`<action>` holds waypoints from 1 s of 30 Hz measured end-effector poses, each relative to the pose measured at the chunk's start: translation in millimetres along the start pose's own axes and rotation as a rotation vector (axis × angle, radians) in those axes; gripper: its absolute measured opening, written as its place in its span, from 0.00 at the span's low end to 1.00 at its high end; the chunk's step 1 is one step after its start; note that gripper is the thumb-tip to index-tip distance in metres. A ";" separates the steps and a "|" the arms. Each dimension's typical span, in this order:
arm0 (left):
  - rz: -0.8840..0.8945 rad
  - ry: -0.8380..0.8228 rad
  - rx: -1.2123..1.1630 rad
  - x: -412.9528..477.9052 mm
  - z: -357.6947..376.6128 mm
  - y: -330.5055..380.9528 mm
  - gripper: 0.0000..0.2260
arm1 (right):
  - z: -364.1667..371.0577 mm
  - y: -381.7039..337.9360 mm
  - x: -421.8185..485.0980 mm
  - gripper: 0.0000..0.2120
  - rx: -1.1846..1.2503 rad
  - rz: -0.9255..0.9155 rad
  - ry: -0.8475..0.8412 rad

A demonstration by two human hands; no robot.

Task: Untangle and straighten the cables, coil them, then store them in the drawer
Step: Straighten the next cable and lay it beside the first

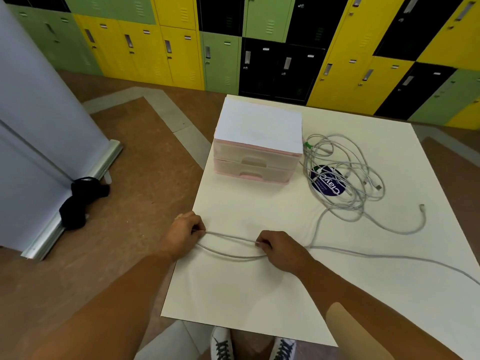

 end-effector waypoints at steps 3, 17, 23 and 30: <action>-0.038 -0.016 0.019 1.3 -1.3 1.8 0.11 | 3.9 2.8 -1.5 0.06 -0.004 0.017 0.032; -0.078 -0.079 0.292 6.5 -7.9 15.1 0.07 | 4.9 30.1 -18.3 0.03 -0.037 -0.036 0.192; 0.076 -0.306 0.491 20.2 8.4 74.0 0.11 | 4.6 29.9 -13.2 0.02 -0.017 -0.007 0.173; 0.272 -0.240 0.239 20.6 91.2 124.2 0.10 | 1.1 30.7 -9.6 0.04 0.012 0.020 0.131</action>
Point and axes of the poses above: each hand's wrist, its own x-axis towards the middle knuckle, its own z-axis out of the palm, y = z × x, the point moved 2 cm from there along x, towards the middle knuckle, and after that the axes turned 7 degrees about -y, right-handed, at the moved point
